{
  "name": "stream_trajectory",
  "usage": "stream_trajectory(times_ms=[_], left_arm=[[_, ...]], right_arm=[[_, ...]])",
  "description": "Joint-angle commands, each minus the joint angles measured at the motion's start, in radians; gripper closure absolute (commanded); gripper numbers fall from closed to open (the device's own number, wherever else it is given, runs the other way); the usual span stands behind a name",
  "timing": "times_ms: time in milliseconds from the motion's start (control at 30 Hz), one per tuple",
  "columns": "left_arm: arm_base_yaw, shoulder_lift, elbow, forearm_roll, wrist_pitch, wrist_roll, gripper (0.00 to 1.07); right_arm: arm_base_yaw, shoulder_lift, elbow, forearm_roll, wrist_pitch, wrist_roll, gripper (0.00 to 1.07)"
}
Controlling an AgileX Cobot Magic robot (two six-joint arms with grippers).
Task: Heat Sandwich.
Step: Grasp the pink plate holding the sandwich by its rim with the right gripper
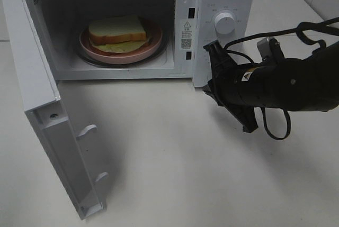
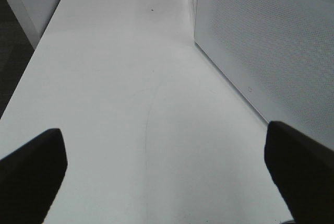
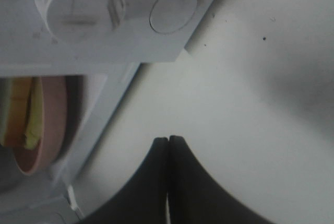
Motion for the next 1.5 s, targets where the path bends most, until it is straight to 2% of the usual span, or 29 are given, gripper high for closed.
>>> stream_trajectory(times_ms=[33,233,400,600,800,1033,1233,1367,1500], left_arm=[[0.001,-0.021,0.004,0.0,-0.01,0.0,0.09],[0.001,-0.021,0.004,0.0,-0.01,0.0,0.09],[0.001,-0.021,0.004,0.0,-0.01,0.0,0.09],[0.001,-0.021,0.004,0.0,-0.01,0.0,0.09],[0.001,-0.021,0.004,0.0,-0.01,0.0,0.09],[0.001,-0.021,0.004,0.0,-0.01,0.0,0.09],[0.001,-0.021,0.004,0.0,-0.01,0.0,0.09],[0.001,-0.021,0.004,0.0,-0.01,0.0,0.09],[0.001,-0.021,0.004,0.0,-0.01,0.0,0.09]], right_arm=[[0.005,-0.035,0.003,-0.053,0.089,-0.085,1.07],[0.004,-0.108,-0.008,-0.093,0.281,-0.299,1.06],[0.004,-0.152,-0.079,-0.092,0.513,-0.558,1.05],[0.004,-0.17,-0.151,-0.092,0.679,-0.791,1.04],[0.004,-0.172,-0.172,-0.098,0.761,-0.933,1.02],[0.004,-0.172,-0.207,-0.198,0.935,-1.247,1.0],[0.004,-0.172,-0.239,-0.246,0.993,-1.435,0.99],[0.004,-0.172,-0.254,-0.274,1.008,-1.717,0.97],[0.004,-0.172,-0.254,-0.274,0.996,-1.899,0.96]])
